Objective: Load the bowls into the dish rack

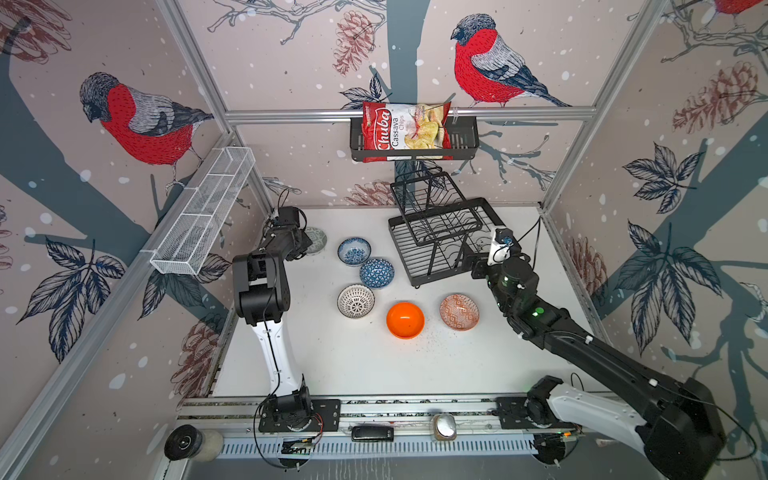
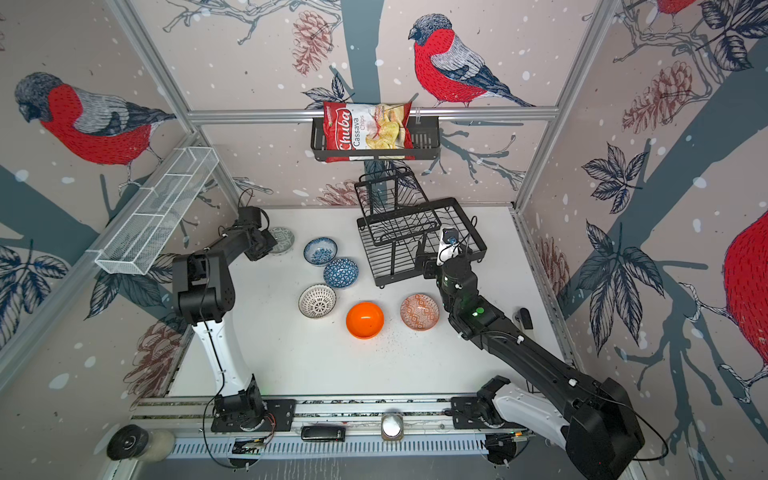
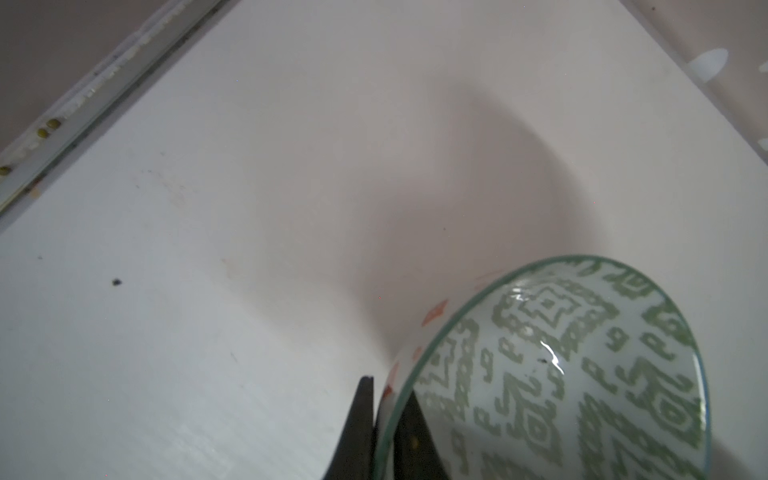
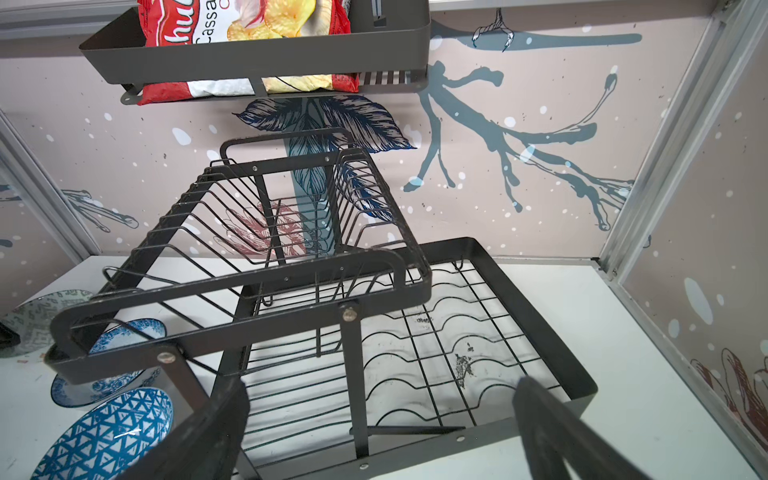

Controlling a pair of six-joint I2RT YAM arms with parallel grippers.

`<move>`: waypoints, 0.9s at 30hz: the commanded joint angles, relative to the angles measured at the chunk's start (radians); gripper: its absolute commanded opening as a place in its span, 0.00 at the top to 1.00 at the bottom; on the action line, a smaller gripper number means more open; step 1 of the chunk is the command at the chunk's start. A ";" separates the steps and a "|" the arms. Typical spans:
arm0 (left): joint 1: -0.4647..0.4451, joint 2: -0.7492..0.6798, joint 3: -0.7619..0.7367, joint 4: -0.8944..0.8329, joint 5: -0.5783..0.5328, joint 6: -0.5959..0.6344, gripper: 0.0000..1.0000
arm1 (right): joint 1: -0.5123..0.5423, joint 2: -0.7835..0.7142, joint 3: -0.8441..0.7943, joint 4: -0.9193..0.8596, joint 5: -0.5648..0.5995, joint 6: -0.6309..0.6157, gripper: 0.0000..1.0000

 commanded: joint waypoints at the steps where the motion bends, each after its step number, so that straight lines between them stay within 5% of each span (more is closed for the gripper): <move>1: 0.008 0.041 0.060 -0.079 -0.007 0.039 0.89 | -0.001 -0.002 0.001 0.034 0.002 0.008 0.01; 7: 0.011 0.035 0.084 -0.084 0.027 0.053 0.70 | -0.001 -0.028 0.002 0.037 0.010 0.012 0.00; 14: 0.013 -0.048 0.058 -0.082 0.088 0.031 0.24 | -0.010 -0.072 -0.034 0.044 0.017 0.053 0.01; 15: 0.013 -0.076 0.040 -0.073 0.100 0.028 0.09 | -0.014 -0.075 -0.041 0.044 0.014 0.056 0.00; 17: 0.013 -0.136 0.005 -0.055 0.137 0.023 0.02 | -0.019 -0.080 -0.045 0.037 0.010 0.062 0.01; 21: 0.000 -0.269 -0.098 0.009 0.273 0.001 0.02 | -0.007 -0.076 -0.035 0.020 -0.036 0.050 0.01; 27: -0.111 -0.391 -0.236 0.051 0.300 -0.006 0.02 | 0.024 -0.069 -0.020 -0.001 -0.039 0.084 0.00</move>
